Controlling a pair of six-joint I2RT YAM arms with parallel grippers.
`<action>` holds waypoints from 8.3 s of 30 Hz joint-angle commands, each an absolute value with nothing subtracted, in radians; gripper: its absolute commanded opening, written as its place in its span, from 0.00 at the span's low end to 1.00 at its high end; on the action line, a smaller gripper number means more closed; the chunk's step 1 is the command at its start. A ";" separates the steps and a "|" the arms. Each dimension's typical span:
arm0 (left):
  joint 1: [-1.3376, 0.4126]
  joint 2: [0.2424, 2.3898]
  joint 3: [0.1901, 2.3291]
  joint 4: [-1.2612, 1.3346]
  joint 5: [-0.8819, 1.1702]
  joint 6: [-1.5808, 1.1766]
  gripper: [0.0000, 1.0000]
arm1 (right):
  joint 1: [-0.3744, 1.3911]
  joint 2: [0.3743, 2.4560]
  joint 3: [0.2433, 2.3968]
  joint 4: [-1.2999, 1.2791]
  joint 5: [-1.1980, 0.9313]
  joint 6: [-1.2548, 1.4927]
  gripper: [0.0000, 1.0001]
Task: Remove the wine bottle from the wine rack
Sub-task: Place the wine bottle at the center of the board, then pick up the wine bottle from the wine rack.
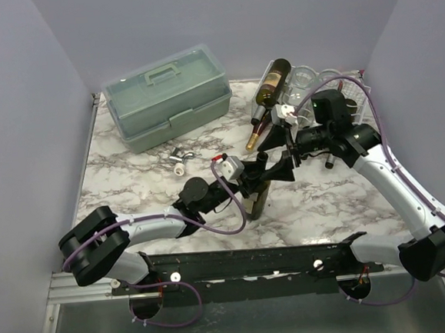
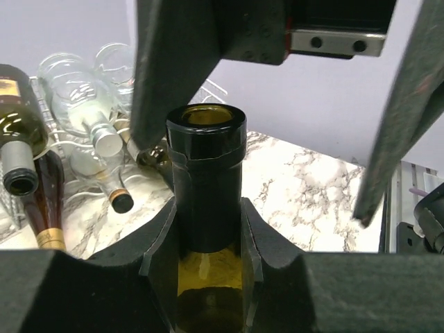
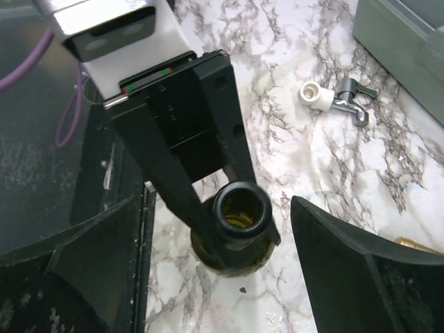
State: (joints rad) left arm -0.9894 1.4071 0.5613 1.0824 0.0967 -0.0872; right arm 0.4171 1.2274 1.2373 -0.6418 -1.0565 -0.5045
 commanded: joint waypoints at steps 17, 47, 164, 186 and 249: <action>-0.834 1.032 0.455 0.838 -0.019 -0.073 0.00 | 0.141 1.051 1.089 -0.534 -1.208 -0.353 0.95; -0.186 0.848 0.640 0.557 -0.206 -0.078 0.00 | 0.112 0.986 0.872 -0.461 -1.236 -0.447 0.99; 0.151 0.635 0.838 -0.361 0.103 -0.541 0.99 | 0.086 1.008 0.859 -0.497 -1.111 -0.523 1.00; -0.065 0.541 0.580 -0.179 0.453 -0.302 0.99 | 0.071 1.059 1.144 -0.655 -0.910 -0.370 1.00; -0.065 0.469 0.535 -0.165 0.393 -0.311 0.99 | 0.087 1.387 1.183 -0.326 0.084 0.340 0.90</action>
State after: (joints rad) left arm -0.0612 0.4717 0.5465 -0.1810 0.4068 -0.3199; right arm 0.0776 1.3697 1.1847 -0.3382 -0.0399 0.2932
